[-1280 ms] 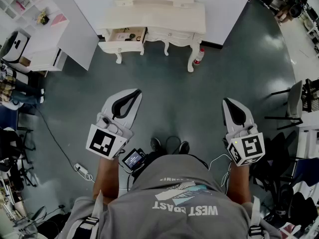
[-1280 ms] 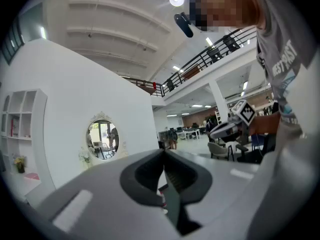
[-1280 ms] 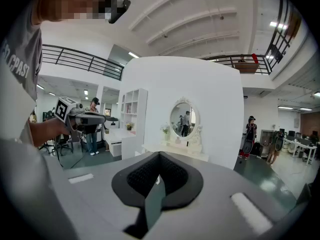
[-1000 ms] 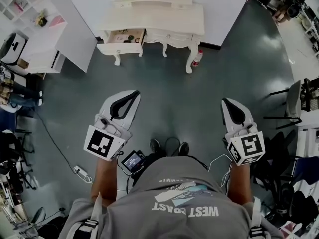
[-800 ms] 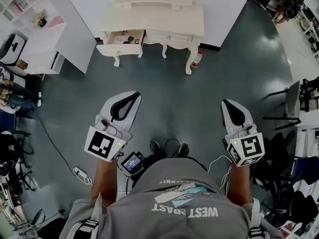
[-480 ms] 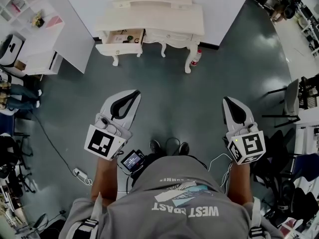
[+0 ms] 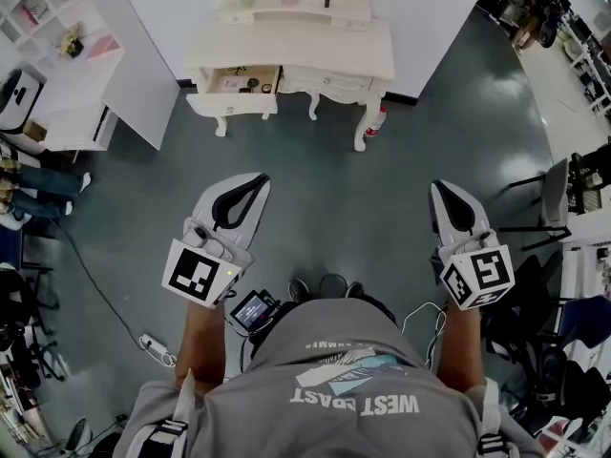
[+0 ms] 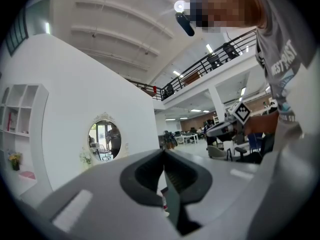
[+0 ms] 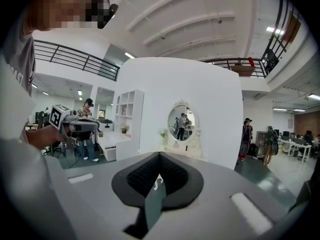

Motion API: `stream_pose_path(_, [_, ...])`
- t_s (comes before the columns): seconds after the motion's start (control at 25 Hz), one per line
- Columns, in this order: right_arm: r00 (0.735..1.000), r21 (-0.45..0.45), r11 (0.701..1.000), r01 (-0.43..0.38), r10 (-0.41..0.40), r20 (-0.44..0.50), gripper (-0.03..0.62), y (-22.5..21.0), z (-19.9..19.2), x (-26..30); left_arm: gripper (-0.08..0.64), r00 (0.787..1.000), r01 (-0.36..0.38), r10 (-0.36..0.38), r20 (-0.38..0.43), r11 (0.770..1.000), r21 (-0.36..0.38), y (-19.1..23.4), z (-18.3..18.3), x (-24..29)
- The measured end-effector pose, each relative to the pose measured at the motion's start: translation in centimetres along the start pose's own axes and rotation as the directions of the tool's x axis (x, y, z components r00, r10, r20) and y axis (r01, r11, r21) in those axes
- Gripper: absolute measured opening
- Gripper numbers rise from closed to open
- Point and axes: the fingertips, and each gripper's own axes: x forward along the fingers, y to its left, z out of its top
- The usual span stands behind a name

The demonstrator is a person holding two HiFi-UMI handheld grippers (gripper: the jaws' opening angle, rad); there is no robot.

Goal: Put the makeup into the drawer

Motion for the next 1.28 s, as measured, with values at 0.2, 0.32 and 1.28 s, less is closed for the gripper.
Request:
stream_pose_path(0.2, [1.000, 0.005, 1.000, 0.004, -0.004, 0.009, 0.003, 1.1, 0.6, 1.3, 0.002, 1.000, 0.010, -0.010, 0.013, 1.000, -0.010, 1.3, -0.3, -0.2])
stream_pose_path(0.32, [1.000, 0.006, 1.000, 0.000, 0.000, -0.004, 0.003, 0.8, 0.3, 2.1, 0.002, 1.000, 0.006, -0.006, 0.011, 1.000, -0.020, 2.0, -0.7, 0.3])
stream_pose_path(1.28, [0.977, 0.057, 0.976, -0.211, 0.209, 0.032, 0.003, -18.9, -0.9, 22.5, 0.002, 0.986, -0.160, 0.163, -0.043, 0.985, 0.066, 9.4, 0.1, 24.3])
